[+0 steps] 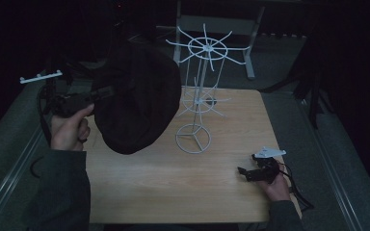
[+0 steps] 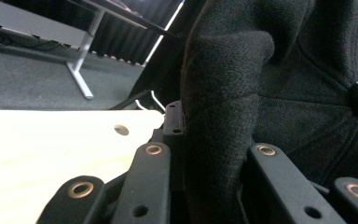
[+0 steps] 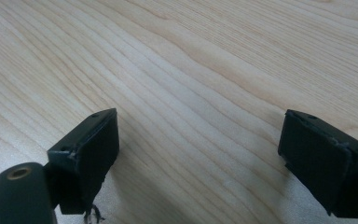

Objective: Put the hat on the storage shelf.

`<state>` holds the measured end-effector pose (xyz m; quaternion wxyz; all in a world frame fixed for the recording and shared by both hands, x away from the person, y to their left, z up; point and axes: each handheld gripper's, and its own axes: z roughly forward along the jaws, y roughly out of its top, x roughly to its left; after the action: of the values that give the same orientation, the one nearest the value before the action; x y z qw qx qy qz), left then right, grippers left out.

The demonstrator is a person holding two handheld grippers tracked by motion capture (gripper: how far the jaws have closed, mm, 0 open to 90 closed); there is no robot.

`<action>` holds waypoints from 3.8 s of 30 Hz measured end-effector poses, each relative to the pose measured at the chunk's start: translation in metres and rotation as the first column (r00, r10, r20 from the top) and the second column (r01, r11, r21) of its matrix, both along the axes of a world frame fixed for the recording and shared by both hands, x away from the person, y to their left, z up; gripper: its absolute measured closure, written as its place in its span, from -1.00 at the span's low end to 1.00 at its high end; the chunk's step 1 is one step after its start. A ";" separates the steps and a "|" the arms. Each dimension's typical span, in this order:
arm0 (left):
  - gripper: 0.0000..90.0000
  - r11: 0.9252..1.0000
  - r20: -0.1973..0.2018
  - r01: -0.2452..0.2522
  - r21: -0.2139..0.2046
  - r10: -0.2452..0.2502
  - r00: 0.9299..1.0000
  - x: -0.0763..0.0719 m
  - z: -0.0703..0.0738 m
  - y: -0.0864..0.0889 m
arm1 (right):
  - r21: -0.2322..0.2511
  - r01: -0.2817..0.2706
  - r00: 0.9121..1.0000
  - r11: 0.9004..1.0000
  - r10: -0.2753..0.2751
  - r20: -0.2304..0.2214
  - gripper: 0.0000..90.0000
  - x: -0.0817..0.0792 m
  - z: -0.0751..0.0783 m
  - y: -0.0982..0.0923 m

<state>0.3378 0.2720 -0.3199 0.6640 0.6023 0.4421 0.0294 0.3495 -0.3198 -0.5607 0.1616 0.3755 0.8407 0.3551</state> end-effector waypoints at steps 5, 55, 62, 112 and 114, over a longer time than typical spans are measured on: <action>0.73 1.000 0.008 0.004 -0.006 -0.004 1.000 0.003 0.005 -0.004 | 0.000 0.000 1.000 1.000 0.000 0.000 -0.73 0.000 0.000 0.000; 0.73 0.997 -0.047 -0.060 0.055 0.062 0.997 0.058 0.001 -0.076 | 0.000 0.000 1.000 1.000 0.000 0.001 -0.73 0.000 0.000 0.000; 0.70 0.994 -0.086 -0.060 0.094 0.069 0.994 0.066 -0.011 -0.078 | -0.001 0.000 1.000 1.000 0.000 0.002 -0.73 0.000 0.000 0.000; -0.12 0.968 -0.082 -0.165 0.188 0.183 0.980 0.045 -0.019 -0.047 | 0.000 0.003 1.000 1.000 -0.003 0.002 -0.73 0.000 0.000 0.000; -0.12 0.972 -0.087 -0.163 0.172 0.180 0.980 0.042 -0.022 -0.043 | 0.000 0.003 1.000 1.000 -0.003 0.001 -0.73 0.000 0.000 0.000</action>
<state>0.3803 0.2287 -0.3420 0.5839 0.6149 0.5220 0.0922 0.3494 -0.3196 -0.5608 0.1626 0.3765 0.8400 0.3553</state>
